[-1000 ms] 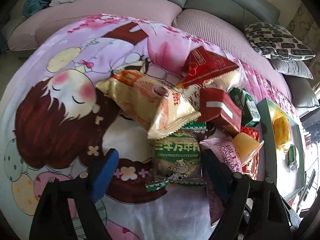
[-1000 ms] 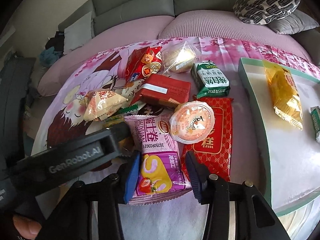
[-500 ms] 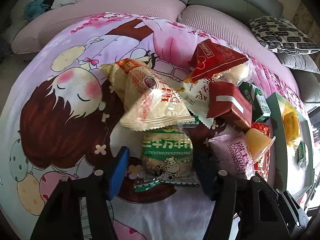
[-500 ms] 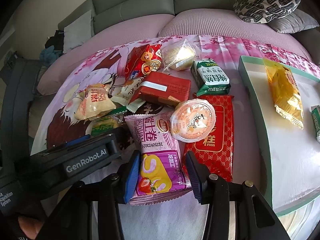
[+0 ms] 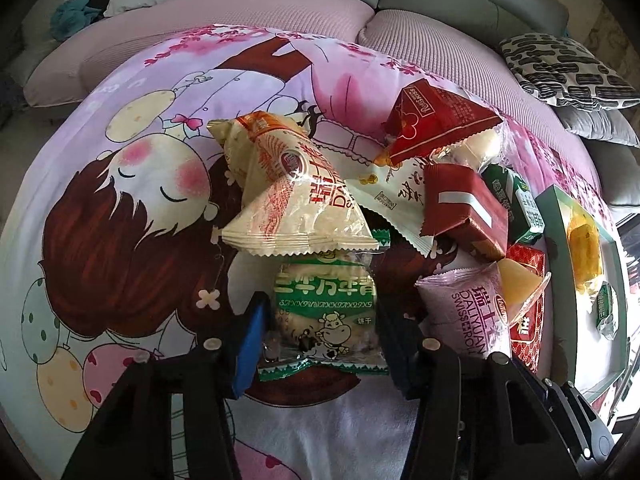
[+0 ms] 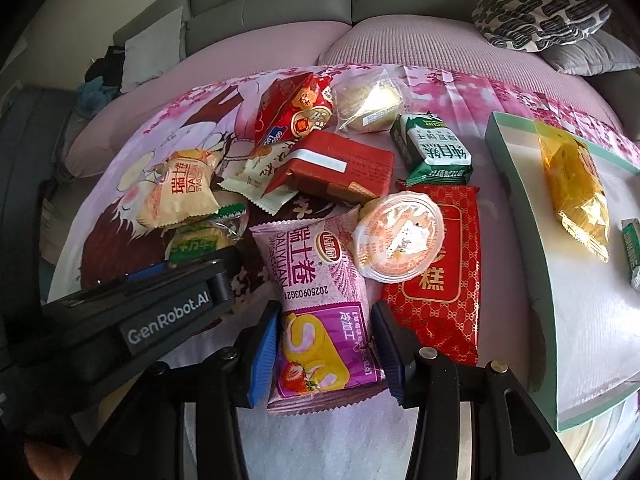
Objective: Organize snacks
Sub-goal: 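Grasp the green cookie pack with the left gripper while the right grasps the pink-purple roll bag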
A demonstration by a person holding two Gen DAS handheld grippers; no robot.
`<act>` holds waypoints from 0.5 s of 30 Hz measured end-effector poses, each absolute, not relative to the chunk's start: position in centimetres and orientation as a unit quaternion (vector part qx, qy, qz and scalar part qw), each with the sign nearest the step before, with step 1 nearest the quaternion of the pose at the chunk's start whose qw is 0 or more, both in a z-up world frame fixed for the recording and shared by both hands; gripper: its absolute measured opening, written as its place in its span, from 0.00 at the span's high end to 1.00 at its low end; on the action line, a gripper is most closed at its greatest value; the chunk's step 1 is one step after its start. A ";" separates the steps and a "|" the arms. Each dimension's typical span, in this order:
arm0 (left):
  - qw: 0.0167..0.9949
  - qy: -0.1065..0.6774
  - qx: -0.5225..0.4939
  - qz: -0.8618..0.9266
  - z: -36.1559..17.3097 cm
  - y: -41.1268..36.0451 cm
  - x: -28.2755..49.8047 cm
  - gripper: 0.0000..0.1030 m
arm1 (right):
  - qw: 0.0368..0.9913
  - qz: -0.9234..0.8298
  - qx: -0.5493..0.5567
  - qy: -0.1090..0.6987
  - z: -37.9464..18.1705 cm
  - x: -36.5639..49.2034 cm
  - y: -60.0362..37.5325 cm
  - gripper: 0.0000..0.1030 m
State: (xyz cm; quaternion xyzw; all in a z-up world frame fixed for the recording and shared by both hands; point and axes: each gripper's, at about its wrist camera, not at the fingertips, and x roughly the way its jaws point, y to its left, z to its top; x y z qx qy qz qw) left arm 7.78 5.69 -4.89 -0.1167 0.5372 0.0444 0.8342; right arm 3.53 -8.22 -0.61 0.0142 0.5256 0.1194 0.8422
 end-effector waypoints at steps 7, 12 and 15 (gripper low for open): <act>0.834 0.537 -0.115 0.046 -4.9 5.7 7.7 0.47 | 0.840 0.110 -0.007 0.531 -1.2 3.6 -7.2 0.52; 0.835 0.537 -0.112 0.047 -5.0 5.5 7.8 0.47 | 0.841 0.109 -0.009 0.530 -1.3 3.6 -7.2 0.53; 0.835 0.536 -0.113 0.047 -5.1 5.4 7.9 0.47 | 0.841 0.109 -0.008 0.529 -1.2 3.6 -7.2 0.54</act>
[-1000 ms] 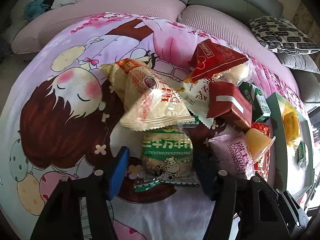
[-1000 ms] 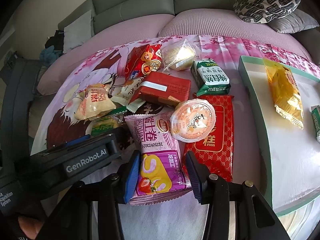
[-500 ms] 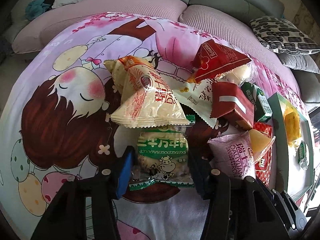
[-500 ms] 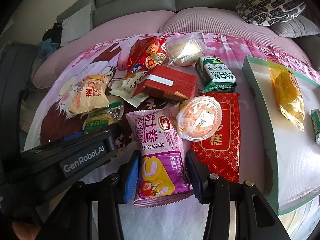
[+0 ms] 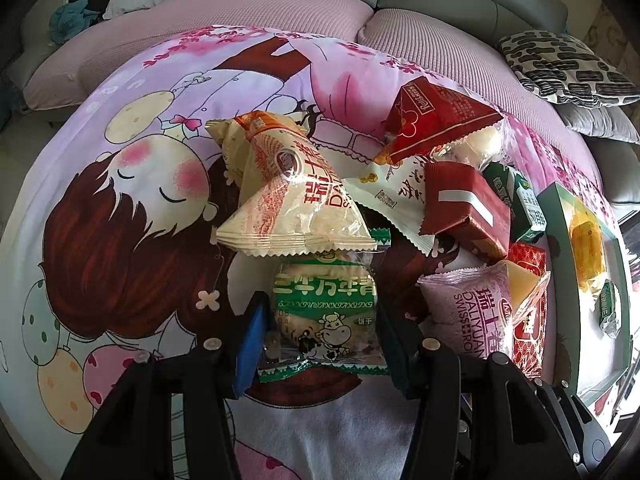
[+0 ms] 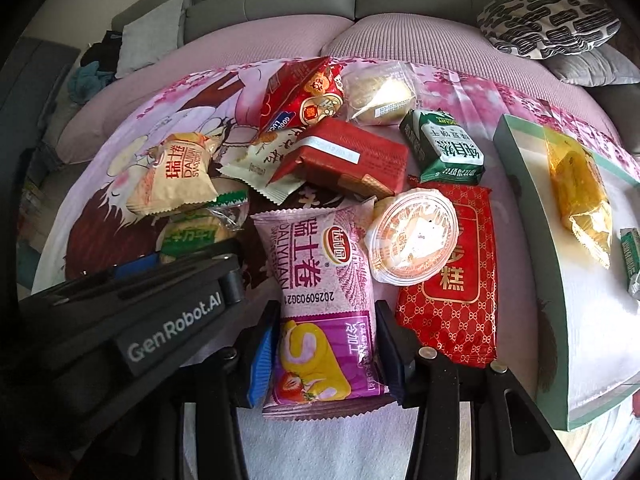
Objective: Organize snacks
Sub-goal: 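Grasp the green cookie pack with the left gripper while the right grasps the pink-purple roll bag, then carry both packs into the tray and open both grippers to release them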
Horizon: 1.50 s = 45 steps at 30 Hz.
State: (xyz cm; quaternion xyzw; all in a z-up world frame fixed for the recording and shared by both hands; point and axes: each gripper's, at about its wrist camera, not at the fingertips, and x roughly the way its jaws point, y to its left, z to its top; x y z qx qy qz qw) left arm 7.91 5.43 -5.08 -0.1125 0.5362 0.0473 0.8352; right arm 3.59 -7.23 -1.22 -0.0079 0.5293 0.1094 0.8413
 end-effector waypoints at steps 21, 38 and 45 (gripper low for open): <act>0.842 0.525 -0.119 0.033 -3.3 5.3 7.1 0.50 | 0.854 0.119 -0.006 0.506 0.7 2.9 -7.9 0.60; 0.854 0.506 -0.119 0.012 -1.2 4.4 6.0 0.50 | 0.874 0.102 -0.008 0.475 3.4 1.9 -9.6 0.60; 0.862 0.494 -0.109 0.003 -0.1 3.2 5.7 0.50 | 0.880 0.094 -0.003 0.466 4.4 1.6 -10.9 0.60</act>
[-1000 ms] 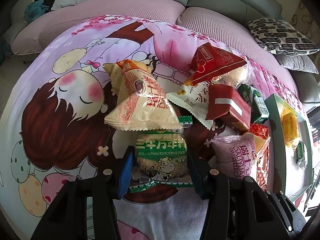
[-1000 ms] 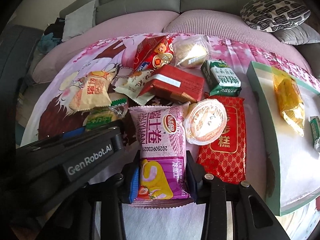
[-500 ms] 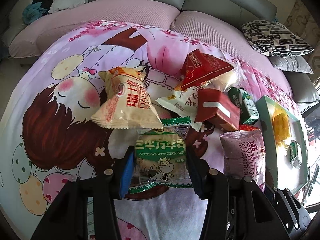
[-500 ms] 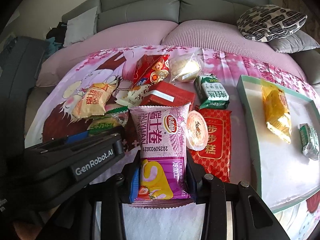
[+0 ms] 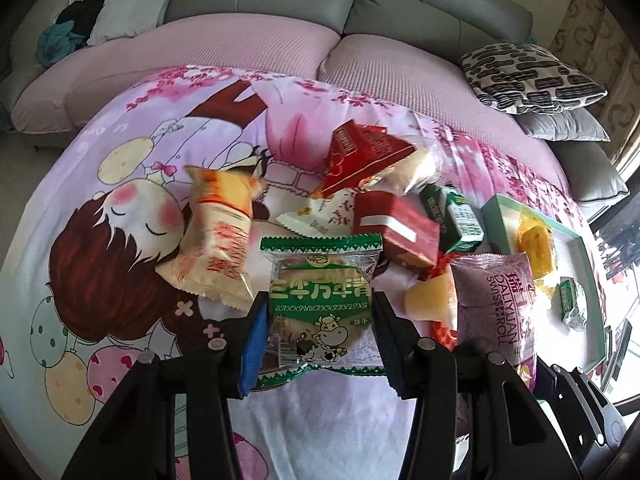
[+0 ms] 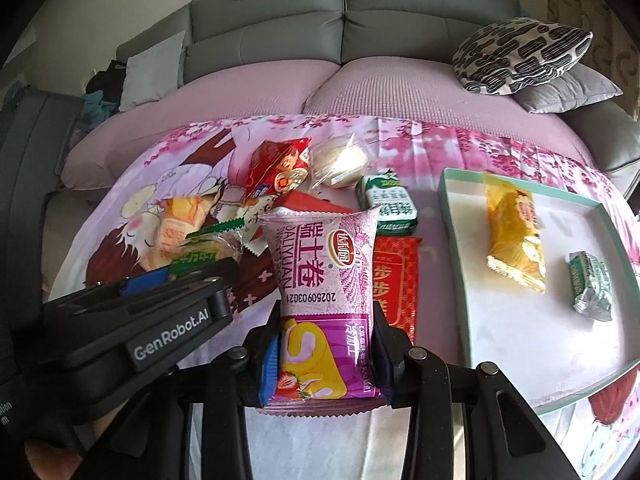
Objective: Organize snacks
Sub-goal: 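Carry both packs into the tray and open both grippers to release them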
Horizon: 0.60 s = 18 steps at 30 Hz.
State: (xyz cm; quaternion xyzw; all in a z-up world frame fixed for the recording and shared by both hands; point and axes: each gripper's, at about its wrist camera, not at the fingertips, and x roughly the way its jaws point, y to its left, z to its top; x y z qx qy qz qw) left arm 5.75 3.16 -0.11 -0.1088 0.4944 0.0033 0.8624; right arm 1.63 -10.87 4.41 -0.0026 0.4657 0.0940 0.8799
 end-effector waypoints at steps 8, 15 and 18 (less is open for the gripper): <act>0.871 0.482 -0.097 -0.010 1.2 1.3 5.3 0.50 | 0.886 0.083 0.006 0.456 5.4 1.3 -12.6 0.60; 0.875 0.475 -0.086 -0.035 1.9 -1.2 5.3 0.50 | 0.891 0.059 0.008 0.451 6.0 1.1 -14.8 0.60; 0.875 0.474 -0.082 -0.045 2.1 -2.4 5.4 0.50 | 0.891 0.043 0.012 0.451 6.1 1.1 -16.1 0.60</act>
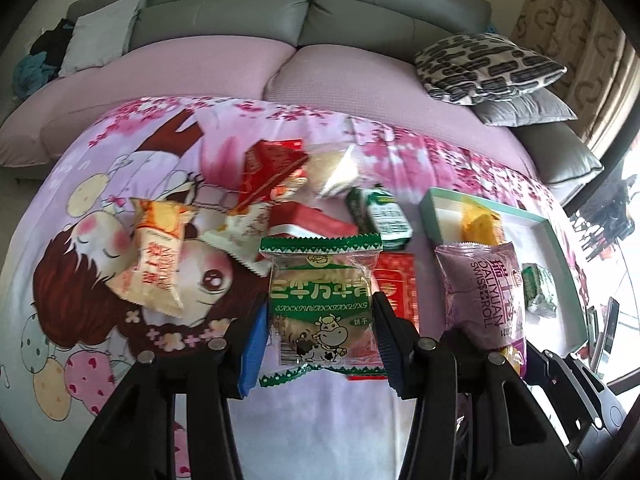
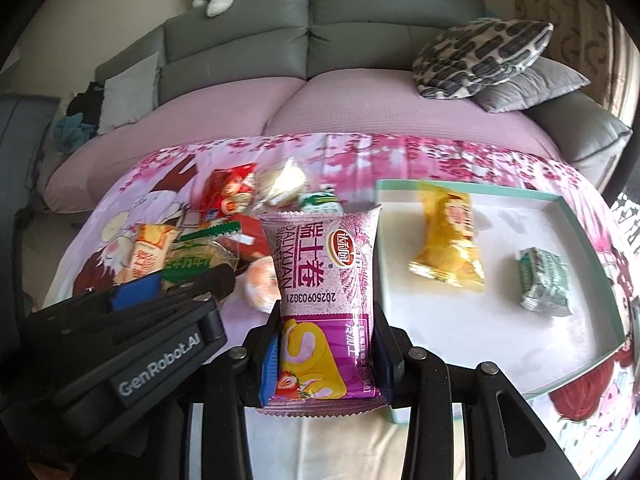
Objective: Organize snacks
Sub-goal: 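Carry both packs into the tray and open both grippers to release them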
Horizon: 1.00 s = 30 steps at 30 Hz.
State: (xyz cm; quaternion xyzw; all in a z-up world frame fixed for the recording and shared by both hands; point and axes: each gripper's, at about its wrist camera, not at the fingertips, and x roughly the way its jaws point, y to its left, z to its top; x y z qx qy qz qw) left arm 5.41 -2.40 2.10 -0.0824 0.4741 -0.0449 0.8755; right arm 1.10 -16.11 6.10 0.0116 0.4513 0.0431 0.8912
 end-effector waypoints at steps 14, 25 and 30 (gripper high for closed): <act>0.874 0.474 -0.069 -0.086 2.3 -7.7 6.1 0.50 | 0.890 -0.042 0.033 0.454 6.0 1.3 -23.2 0.60; 0.875 0.466 -0.042 -0.125 2.3 -12.4 6.5 0.50 | 0.878 -0.142 0.068 0.451 5.6 0.2 -31.0 0.60; 0.870 0.471 -0.034 -0.139 1.6 -14.4 7.0 0.50 | 0.870 -0.186 0.092 0.448 5.4 -0.4 -34.8 0.60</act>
